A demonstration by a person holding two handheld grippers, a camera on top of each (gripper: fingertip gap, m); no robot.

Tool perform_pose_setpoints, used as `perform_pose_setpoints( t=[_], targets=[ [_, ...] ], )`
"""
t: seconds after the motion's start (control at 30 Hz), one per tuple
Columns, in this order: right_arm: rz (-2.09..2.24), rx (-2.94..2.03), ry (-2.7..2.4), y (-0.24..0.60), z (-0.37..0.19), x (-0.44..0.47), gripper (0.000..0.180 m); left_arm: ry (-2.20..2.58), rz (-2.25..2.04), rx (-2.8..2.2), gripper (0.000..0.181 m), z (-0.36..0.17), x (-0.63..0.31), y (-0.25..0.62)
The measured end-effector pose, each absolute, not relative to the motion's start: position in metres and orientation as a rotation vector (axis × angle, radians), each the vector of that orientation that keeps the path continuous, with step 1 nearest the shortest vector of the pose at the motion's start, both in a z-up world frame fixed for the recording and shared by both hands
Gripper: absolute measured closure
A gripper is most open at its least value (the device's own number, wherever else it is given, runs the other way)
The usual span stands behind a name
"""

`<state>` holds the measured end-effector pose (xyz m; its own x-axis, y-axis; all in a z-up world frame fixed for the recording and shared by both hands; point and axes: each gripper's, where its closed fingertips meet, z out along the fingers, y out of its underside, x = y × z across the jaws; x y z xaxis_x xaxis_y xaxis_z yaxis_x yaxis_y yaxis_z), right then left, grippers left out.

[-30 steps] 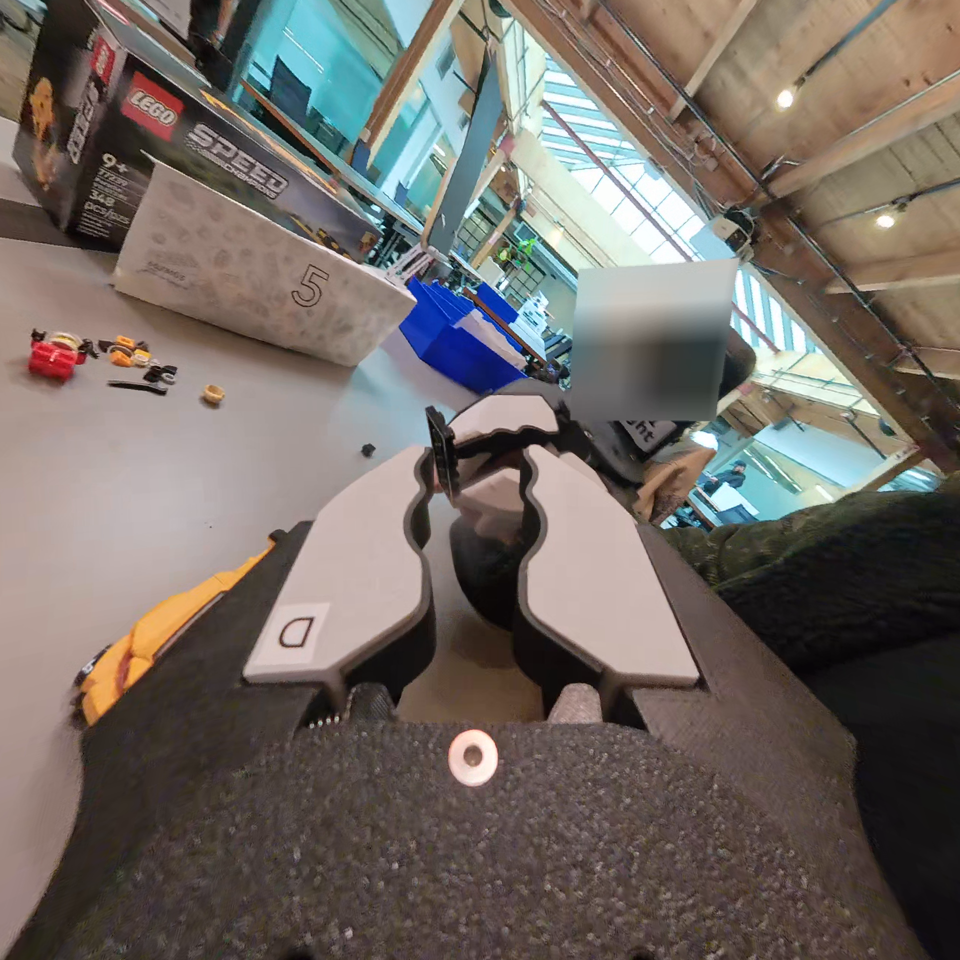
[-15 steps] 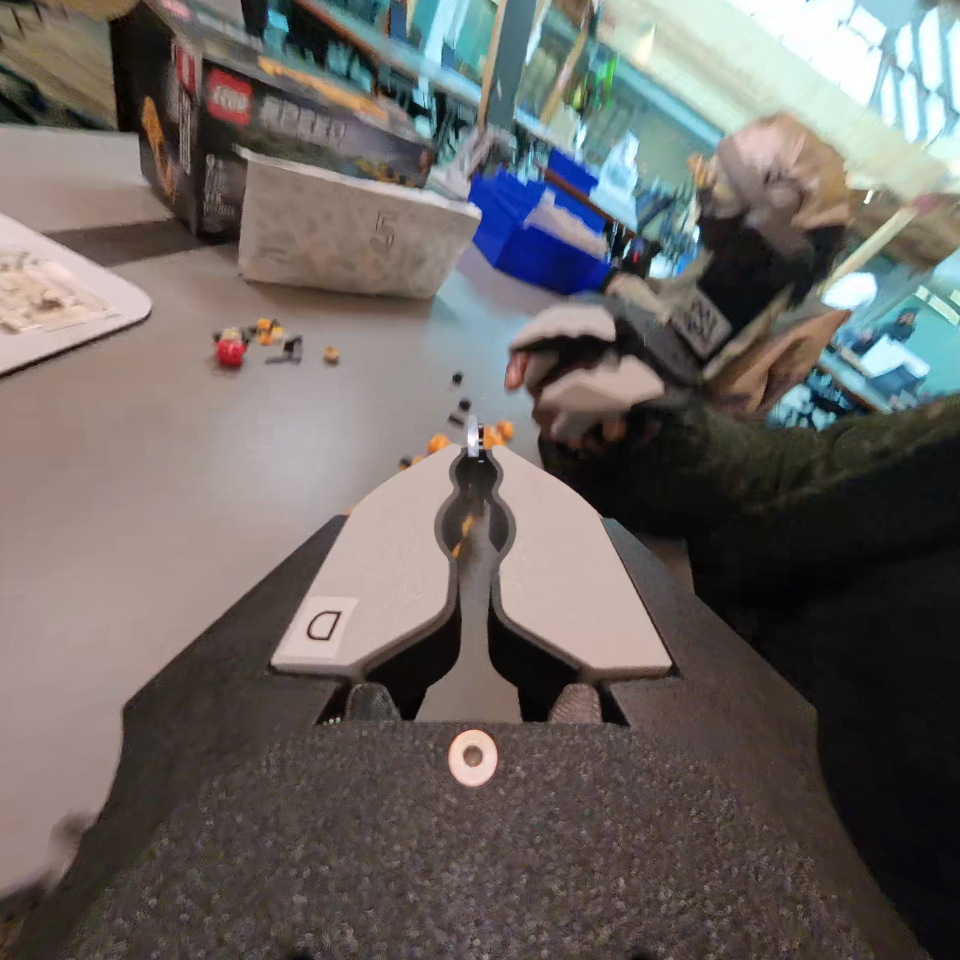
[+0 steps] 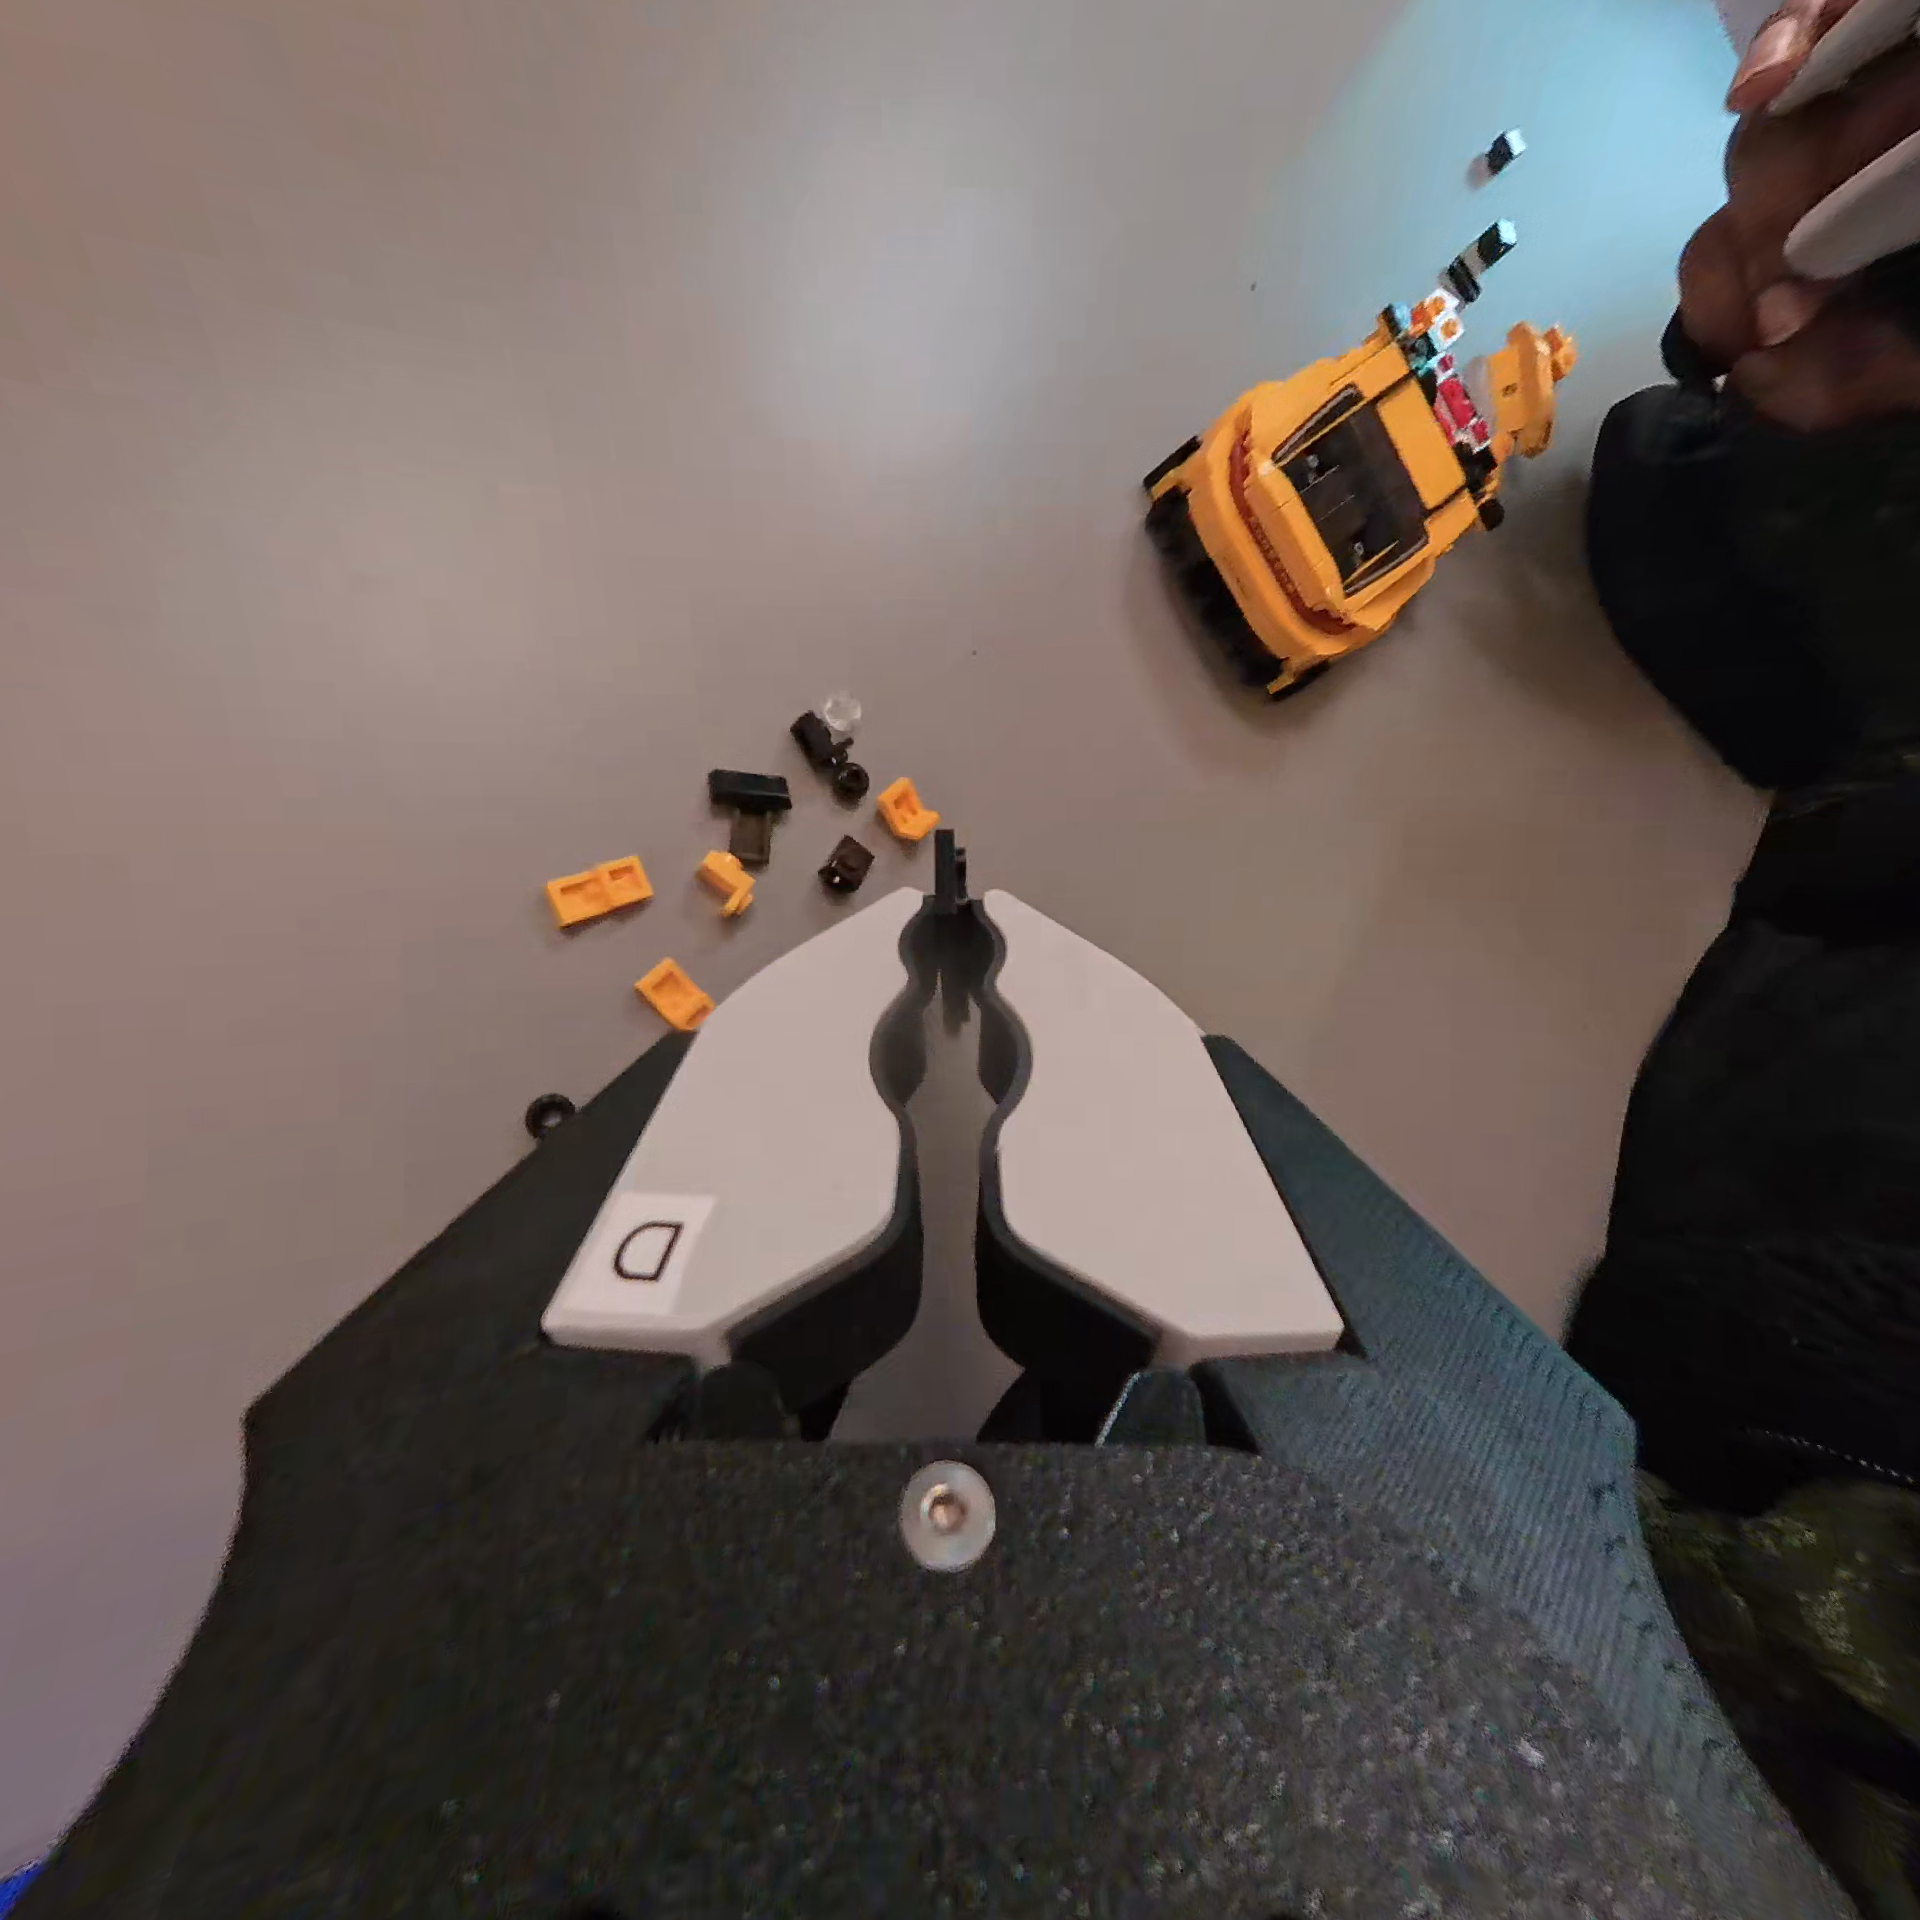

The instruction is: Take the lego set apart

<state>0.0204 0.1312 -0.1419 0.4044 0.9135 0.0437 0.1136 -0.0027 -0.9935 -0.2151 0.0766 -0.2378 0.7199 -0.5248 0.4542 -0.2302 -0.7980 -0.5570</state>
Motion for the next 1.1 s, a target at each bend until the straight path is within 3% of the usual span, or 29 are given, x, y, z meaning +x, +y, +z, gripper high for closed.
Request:
perform_pose_setpoints(
  t=[0.33,0.6,0.8,0.93,1.1],
  targets=[
    [0.86,-1.457,-0.96,0.131,-0.141,0.025,0.159,0.568,-0.824,-2.474,0.176,-0.243,-0.217,0.075],
    [0.863,-1.464,-0.916,0.137,-0.138,0.032,0.161,0.365,-0.403,-2.388,0.176,-0.144,-0.315,0.045],
    [0.857,-1.461,-0.92,0.136,-0.137,0.031,0.161,0.126,-0.346,-2.647,0.174,-0.183,-0.394,0.017],
    [0.845,-1.466,-0.907,0.139,-0.137,0.034,0.161,0.078,-0.359,-2.71,0.16,-0.212,-0.402,0.013],
    [0.818,-1.468,-0.898,0.143,-0.136,0.037,0.161,0.016,-0.114,-2.593,0.146,-0.194,-0.42,0.028]
  ],
)
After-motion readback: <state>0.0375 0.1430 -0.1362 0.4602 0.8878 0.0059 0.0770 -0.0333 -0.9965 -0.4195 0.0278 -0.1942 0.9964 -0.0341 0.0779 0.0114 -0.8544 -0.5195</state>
